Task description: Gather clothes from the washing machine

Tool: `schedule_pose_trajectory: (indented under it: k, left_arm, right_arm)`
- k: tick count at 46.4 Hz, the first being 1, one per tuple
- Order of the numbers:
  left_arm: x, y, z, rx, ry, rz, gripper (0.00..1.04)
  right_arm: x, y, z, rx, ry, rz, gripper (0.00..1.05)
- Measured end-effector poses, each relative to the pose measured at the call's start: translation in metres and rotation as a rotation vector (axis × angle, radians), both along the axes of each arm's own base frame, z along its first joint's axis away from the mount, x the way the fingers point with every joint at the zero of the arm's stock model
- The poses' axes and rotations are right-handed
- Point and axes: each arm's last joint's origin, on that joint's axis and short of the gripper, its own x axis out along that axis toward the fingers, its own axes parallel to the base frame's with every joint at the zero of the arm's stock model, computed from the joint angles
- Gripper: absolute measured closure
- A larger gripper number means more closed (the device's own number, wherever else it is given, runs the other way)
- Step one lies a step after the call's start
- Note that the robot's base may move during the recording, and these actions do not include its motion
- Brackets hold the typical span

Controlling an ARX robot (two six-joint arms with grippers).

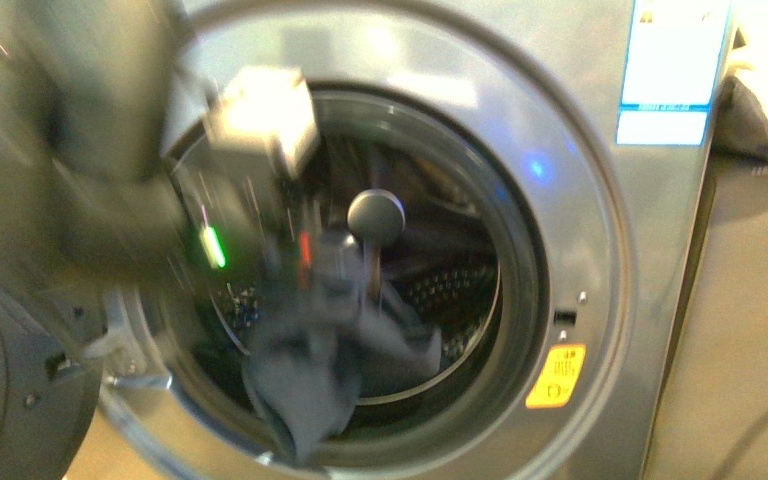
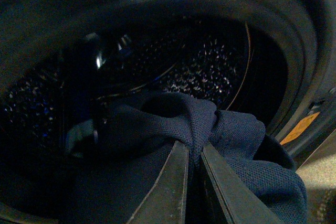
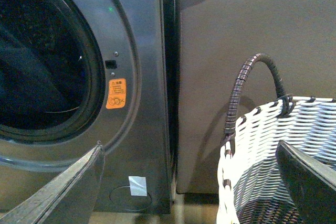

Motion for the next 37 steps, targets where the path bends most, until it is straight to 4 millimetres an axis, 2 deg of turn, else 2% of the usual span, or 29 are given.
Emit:
schedule_pose_trajectory:
  k: [9,19,33,37]
  left_arm:
    - [-0.013,-0.008,0.039,-0.014,-0.067,-0.036,0.99]
    - [-0.036,-0.019,0.088,-0.021,-0.162,-0.1,0.99]
    - [-0.068,-0.036,0.164,-0.045,-0.26,-0.197,0.99]
    - [-0.078,-0.041,0.196,-0.05,-0.285,-0.238,0.99]
  right_arm:
    - [0.0,0.0,0.0,0.0,0.0,0.0,0.08]
    - [0.0,0.0,0.0,0.0,0.0,0.0,0.08]
    - [0.0,0.0,0.0,0.0,0.0,0.0,0.08]
    - [0.0,0.0,0.0,0.0,0.0,0.0,0.08]
